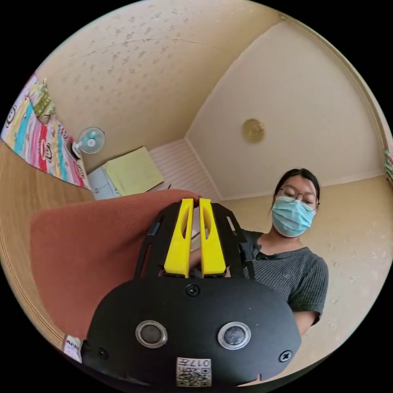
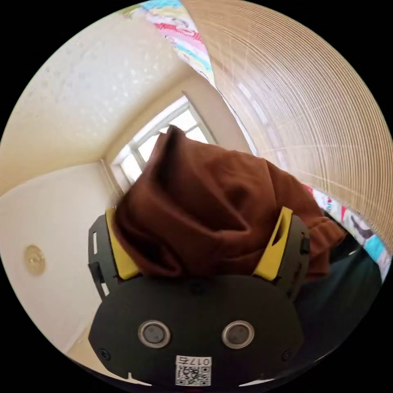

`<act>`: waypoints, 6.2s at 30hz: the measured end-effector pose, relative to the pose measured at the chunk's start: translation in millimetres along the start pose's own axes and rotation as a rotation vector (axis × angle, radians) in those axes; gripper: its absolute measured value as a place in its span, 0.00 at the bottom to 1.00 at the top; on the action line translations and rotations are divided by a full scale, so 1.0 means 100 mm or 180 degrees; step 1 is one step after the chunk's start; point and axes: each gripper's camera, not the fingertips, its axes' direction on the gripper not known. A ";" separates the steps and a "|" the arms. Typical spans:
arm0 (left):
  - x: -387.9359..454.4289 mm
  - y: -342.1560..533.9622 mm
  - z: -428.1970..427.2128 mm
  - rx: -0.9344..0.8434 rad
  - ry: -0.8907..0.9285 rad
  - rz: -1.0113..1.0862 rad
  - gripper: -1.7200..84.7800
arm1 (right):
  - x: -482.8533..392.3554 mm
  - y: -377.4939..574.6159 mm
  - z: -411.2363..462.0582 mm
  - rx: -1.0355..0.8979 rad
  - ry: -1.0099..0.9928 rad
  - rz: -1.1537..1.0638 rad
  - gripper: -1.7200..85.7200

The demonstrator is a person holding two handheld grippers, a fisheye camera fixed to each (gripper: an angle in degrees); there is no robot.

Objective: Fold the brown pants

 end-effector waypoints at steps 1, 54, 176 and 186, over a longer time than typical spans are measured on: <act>0.00 0.01 0.16 -0.0045 0.0138 0.0003 0.03 | -0.02 0.00 0.02 -0.0098 0.0028 -0.0032 0.52; -2.28 0.51 0.41 -0.0391 -0.2144 -0.0992 0.30 | -0.99 1.85 4.14 -0.0701 0.5137 -0.3698 0.14; -0.76 -0.20 -1.49 -0.0447 -0.2448 -0.2607 0.07 | -0.42 1.51 -0.17 0.2987 0.5568 -0.0608 0.46; -0.97 -0.39 -1.30 -0.0456 -0.2524 -0.2758 0.07 | -0.57 1.43 -0.02 0.2990 0.5559 -0.0603 0.46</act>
